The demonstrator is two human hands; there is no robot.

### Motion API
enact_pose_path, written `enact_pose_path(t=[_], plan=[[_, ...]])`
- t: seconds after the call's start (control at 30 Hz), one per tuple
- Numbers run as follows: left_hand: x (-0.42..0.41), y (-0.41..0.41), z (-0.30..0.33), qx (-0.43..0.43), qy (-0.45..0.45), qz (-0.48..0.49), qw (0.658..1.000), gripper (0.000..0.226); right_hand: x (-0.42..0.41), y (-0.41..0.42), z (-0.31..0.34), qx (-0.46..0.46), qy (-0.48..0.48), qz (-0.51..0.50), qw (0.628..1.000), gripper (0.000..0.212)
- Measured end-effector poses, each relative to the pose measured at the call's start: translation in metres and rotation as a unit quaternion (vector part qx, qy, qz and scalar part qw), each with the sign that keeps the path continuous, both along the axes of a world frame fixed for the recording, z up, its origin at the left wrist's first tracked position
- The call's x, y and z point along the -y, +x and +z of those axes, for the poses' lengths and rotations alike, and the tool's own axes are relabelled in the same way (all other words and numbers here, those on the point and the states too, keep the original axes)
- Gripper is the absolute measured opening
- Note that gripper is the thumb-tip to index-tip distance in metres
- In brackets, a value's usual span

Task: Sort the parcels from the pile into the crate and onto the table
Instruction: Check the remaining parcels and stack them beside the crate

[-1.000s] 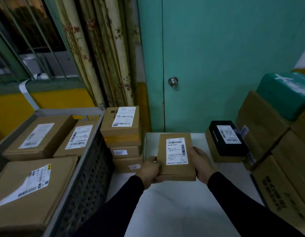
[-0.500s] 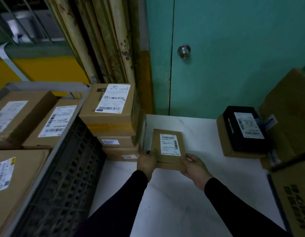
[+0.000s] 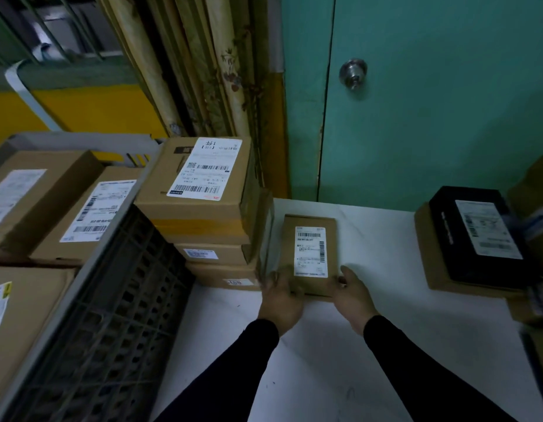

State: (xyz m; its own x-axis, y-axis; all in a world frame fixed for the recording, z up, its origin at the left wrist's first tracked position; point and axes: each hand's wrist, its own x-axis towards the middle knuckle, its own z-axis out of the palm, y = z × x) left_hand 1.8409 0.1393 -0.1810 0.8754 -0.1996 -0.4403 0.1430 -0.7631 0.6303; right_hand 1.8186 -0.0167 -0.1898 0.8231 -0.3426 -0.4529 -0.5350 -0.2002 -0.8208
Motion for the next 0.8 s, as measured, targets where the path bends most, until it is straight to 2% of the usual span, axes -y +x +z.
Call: enact_pose_path(t=[0.07,0.13,0.17,0.27,0.33,0.4,0.57,0.67,0.8], plan=[[-0.001,-0.004,-0.005,0.031,0.078,-0.072,0.994,0.062,0.0,0.0,-0.006,0.018,-0.034,0.064,0.997,0.027],[-0.005,-0.01,-0.015,0.074,0.148,-0.131,0.978,0.079,0.001,-0.003,-0.013,0.027,-0.08,0.138,0.987,0.045],[-0.006,-0.01,-0.022,0.09,0.162,-0.148,0.971,0.082,0.0,-0.004,-0.017,0.02,-0.103,0.166,0.981,0.05],[-0.01,-0.009,-0.032,0.08,0.205,-0.18,0.959,0.07,-0.006,-0.008,-0.021,-0.016,-0.165,0.206,0.964,0.061],[-0.01,-0.006,-0.033,0.113,0.225,-0.201,0.947,0.086,-0.01,-0.008,-0.028,-0.031,-0.203,0.237,0.95,0.068],[-0.011,-0.004,-0.034,0.092,0.249,-0.219,0.939,0.097,-0.012,-0.006,-0.035,-0.053,-0.233,0.258,0.936,0.073],[-0.008,-0.003,-0.034,0.09,0.261,-0.209,0.938,0.096,-0.013,0.001,-0.031,-0.075,-0.221,0.261,0.937,0.073],[-0.003,-0.004,-0.013,0.082,0.245,-0.194,0.946,0.065,-0.004,-0.001,-0.017,-0.05,-0.186,0.23,0.954,0.064],[0.025,0.0,0.019,0.105,0.222,-0.207,0.947,0.062,0.027,-0.015,0.016,-0.011,-0.189,0.135,0.973,0.051]])
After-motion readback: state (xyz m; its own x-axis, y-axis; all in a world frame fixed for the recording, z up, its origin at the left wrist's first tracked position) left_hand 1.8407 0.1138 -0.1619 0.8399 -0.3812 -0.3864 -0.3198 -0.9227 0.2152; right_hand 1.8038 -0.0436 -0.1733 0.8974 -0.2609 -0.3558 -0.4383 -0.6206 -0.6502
